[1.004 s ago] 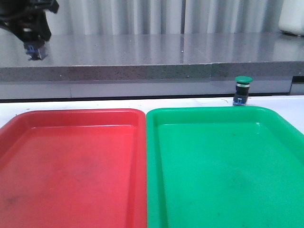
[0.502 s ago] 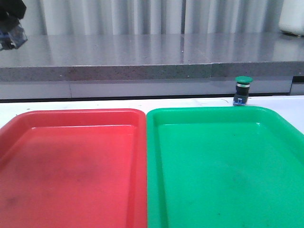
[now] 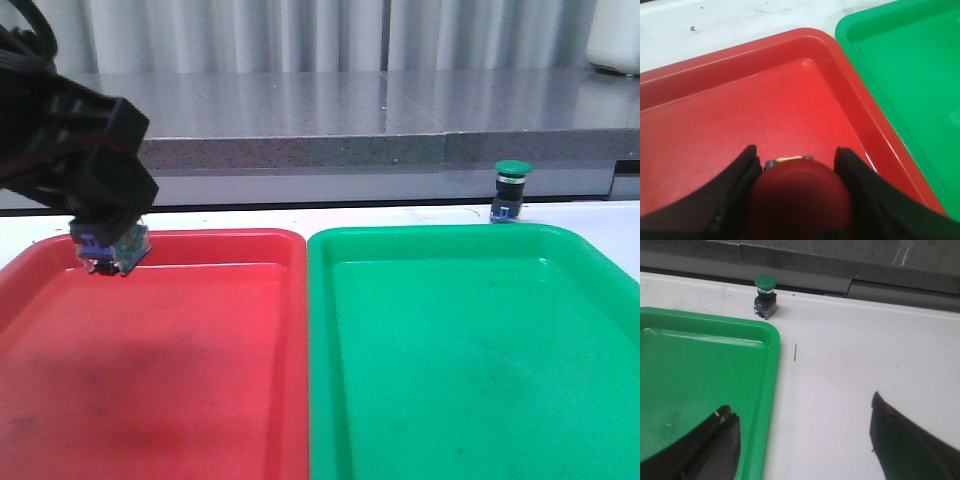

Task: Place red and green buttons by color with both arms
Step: 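Lower the red-capped button into the red tray and open the left gripper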

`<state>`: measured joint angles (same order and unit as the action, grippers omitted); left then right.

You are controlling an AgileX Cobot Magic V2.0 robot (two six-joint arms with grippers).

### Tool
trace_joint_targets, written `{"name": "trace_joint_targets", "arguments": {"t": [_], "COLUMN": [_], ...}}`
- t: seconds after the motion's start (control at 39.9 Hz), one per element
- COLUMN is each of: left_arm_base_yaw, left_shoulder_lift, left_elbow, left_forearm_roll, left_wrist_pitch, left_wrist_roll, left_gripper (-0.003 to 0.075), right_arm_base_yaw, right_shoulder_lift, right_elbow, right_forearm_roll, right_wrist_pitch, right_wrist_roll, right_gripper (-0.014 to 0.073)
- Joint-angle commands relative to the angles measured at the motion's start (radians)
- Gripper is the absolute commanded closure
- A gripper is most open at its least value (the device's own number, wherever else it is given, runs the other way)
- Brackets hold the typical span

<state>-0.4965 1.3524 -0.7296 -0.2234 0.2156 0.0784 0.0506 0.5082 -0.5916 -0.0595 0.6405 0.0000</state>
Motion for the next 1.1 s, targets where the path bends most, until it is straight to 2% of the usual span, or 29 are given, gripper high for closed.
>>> {"name": "trace_joint_targets", "arguments": {"t": [0.0,0.15,0.45,0.53,0.68,0.75,0.85,1.08], "left_arm_base_yaw": [-0.008,-0.008,-0.008,-0.008,-0.008,-0.008,-0.008,-0.008], "left_shoulder_lift": [0.034,0.128,0.221,0.223,0.223,0.223,0.211,0.078], "left_elbow": [-0.025,-0.025,-0.025,-0.025,-0.025,-0.029,-0.052,-0.173], "left_forearm_roll": [-0.012,-0.012,-0.012,-0.012,-0.012,-0.012,-0.012,-0.012], "left_wrist_pitch": [-0.108,-0.154,-0.154,-0.146,-0.145,-0.142,-0.118,0.09], "left_wrist_roll": [-0.005,-0.005,-0.005,-0.009,-0.008,-0.008,-0.008,-0.008], "left_gripper": [0.0512,0.0511,0.0505,0.0459,0.0244,0.0191,0.0187,0.0187], "right_arm_base_yaw": [-0.005,-0.005,-0.005,-0.005,-0.005,-0.005,-0.005,-0.005], "right_shoulder_lift": [0.01,0.01,0.01,0.01,0.01,0.01,0.01,0.01], "right_elbow": [-0.033,-0.033,-0.033,-0.033,-0.033,-0.033,-0.033,-0.033], "right_forearm_roll": [-0.012,-0.012,-0.012,-0.012,-0.012,-0.012,-0.012,-0.012], "right_wrist_pitch": [-0.066,-0.066,-0.066,-0.066,-0.066,-0.066,-0.066,-0.066], "right_wrist_roll": [-0.01,-0.01,-0.01,-0.01,-0.01,-0.01,-0.01,-0.01], "right_gripper": [0.0034,0.0034,0.0034,0.0034,0.0034,0.0034,0.0034,0.0034]}}
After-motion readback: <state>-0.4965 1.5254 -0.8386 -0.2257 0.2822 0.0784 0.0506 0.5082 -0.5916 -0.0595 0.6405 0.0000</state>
